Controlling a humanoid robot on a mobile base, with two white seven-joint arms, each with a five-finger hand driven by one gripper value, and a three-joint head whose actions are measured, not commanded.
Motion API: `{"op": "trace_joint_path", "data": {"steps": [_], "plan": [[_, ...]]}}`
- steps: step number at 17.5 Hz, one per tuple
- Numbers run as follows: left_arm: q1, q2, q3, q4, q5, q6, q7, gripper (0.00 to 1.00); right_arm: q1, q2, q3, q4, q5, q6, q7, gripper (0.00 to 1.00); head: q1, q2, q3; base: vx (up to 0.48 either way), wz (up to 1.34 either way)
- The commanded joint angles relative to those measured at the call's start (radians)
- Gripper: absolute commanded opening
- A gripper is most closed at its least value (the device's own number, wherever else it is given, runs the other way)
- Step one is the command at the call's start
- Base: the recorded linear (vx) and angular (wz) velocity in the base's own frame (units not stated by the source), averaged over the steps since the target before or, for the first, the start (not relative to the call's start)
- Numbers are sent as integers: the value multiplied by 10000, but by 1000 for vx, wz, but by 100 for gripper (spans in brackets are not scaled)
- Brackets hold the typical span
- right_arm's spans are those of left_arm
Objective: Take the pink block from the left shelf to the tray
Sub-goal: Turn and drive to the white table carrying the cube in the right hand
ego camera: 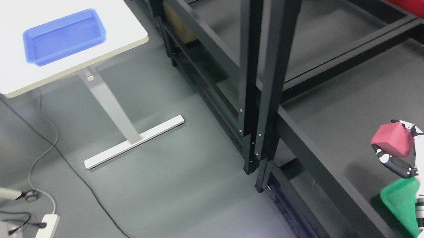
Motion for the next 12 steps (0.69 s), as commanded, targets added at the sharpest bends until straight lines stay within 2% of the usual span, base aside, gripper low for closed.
{"op": "trace_joint_path", "data": {"steps": [1,12], "plan": [[92,175,0,0,-15,-8,8,100,5,19,-81,-38,-16,13,-4,3,0,0,0,-109,769],[92,175,0,0,-15,-8,8,100,66,-12,-157,-38,-169,13,-4,3,0,0,0,-124,754]]}}
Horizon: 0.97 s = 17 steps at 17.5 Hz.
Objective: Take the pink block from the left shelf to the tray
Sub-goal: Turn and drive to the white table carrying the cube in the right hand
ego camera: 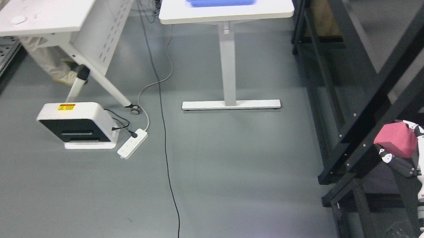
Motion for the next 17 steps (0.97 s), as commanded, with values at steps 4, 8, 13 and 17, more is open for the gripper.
{"op": "trace_joint_path", "data": {"steps": [4,8,13,17], "plan": [[91,175,0,0,-15,-8,8,100,158,-22,-60,-11,-136,-21,8,3,0,0,0,-114,666],[91,175,0,0,-15,-8,8,100,235,-37,-60,-11,-151,-21,8,3,0,0,0,-77,442],[91,175,0,0,-15,-8,8,100,281,-37,-45,-11,-197,-21,8,3,0,0,0,-40,234],[91,175,0,0,-15,-8,8,100,281,-52,-45,-11,-197,-21,8,3,0,0,0,30,-45]]}}
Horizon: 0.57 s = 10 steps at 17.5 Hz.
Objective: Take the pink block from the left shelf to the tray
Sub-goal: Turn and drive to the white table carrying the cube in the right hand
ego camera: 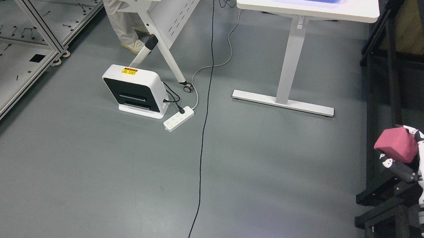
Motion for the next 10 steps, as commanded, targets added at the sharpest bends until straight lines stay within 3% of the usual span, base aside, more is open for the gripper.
{"op": "trace_joint_path", "data": {"steps": [1,10], "plan": [[93,175,0,0,-15,-8,8,100,29,-22,-1,-2,-21,4,36,3,0,0,0,57,-45],[93,175,0,0,-15,-8,8,100,-2,54,60,-2,-21,35,52,3,0,0,0,103,252]]}}
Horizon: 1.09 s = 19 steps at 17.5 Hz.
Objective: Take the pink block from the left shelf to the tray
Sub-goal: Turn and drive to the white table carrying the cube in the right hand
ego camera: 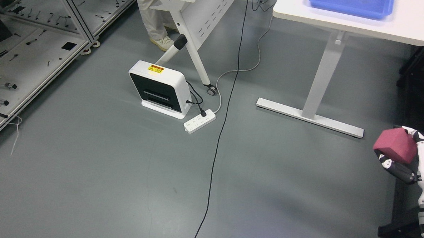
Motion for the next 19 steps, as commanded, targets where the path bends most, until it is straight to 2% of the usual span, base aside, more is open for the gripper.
{"op": "trace_joint_path", "data": {"steps": [1,9,19], "plan": [[92,175,0,0,-15,-8,8,100,-31,74,58,0,-3,73,7,3,0,0,0,161,348],[92,175,0,0,-15,-8,8,100,-138,212,104,0,-3,333,37,3,-1,0,0,239,155],[92,175,0,0,-15,-8,8,100,-154,212,227,0,-3,855,83,3,-1,0,0,351,-156]]}}
